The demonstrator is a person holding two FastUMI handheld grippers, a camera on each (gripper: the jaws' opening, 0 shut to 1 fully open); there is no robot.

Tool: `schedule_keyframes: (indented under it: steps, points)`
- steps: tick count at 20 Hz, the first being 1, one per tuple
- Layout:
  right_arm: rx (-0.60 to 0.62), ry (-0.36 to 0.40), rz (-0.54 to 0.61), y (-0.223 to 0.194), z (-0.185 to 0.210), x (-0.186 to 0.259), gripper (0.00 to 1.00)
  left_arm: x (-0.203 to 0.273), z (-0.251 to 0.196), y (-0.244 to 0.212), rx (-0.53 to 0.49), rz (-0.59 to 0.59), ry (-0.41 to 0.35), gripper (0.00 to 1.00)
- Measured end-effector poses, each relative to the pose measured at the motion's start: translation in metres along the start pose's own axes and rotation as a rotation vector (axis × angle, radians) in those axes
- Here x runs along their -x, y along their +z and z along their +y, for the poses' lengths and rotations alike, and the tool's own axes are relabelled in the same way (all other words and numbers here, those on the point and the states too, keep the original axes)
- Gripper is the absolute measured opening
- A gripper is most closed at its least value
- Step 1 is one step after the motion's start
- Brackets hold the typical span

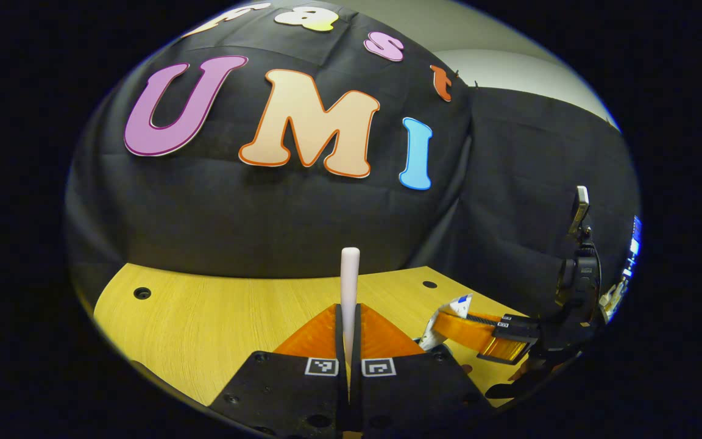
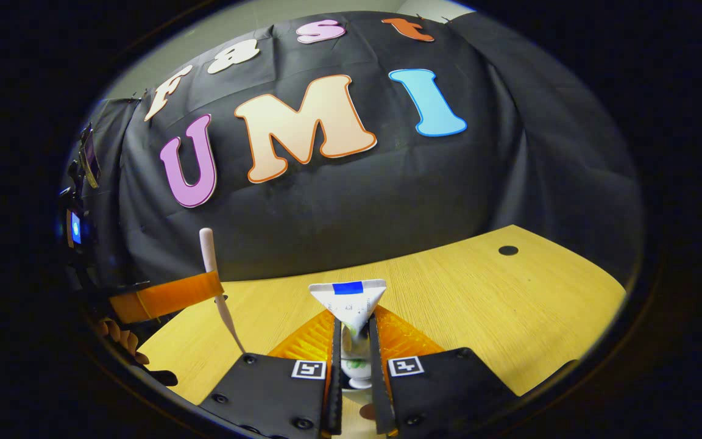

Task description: Put the toothbrush and toothpaste on the desktop into the cup, then pick up the cup and place it on the coaster on the desktop.

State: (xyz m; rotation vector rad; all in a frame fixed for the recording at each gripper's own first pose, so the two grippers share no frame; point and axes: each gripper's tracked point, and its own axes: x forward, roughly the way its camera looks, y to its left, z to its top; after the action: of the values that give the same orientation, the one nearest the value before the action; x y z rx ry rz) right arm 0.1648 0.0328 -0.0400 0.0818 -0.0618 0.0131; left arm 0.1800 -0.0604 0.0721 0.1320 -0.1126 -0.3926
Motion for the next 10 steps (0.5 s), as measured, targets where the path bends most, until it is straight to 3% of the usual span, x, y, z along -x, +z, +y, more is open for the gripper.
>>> schedule_keyframes:
  steps: [1, 3, 4, 6, 10]
  points:
    - [-0.010, 0.004, -0.002, 0.002, 0.003, 0.005, 0.22, -0.002, -0.003, 0.000, -0.002, -0.009, -0.013, 0.00]
    - [-0.021, -0.001, -0.014, 0.005, 0.003, 0.013, 0.82, -0.006, -0.009, 0.005, -0.001, -0.027, -0.036, 0.00]
    - [-0.021, -0.014, -0.017, 0.008, -0.002, 0.020, 0.76, -0.010, -0.013, 0.005, -0.002, -0.033, -0.045, 0.00]
    - [-0.021, -0.041, -0.032, 0.013, -0.011, 0.033, 0.98, -0.016, -0.018, 0.008, -0.009, -0.043, -0.066, 0.00]
    - [-0.027, -0.121, -0.041, 0.018, -0.039, 0.066, 0.99, -0.034, -0.045, 0.011, -0.005, -0.068, -0.135, 0.00]
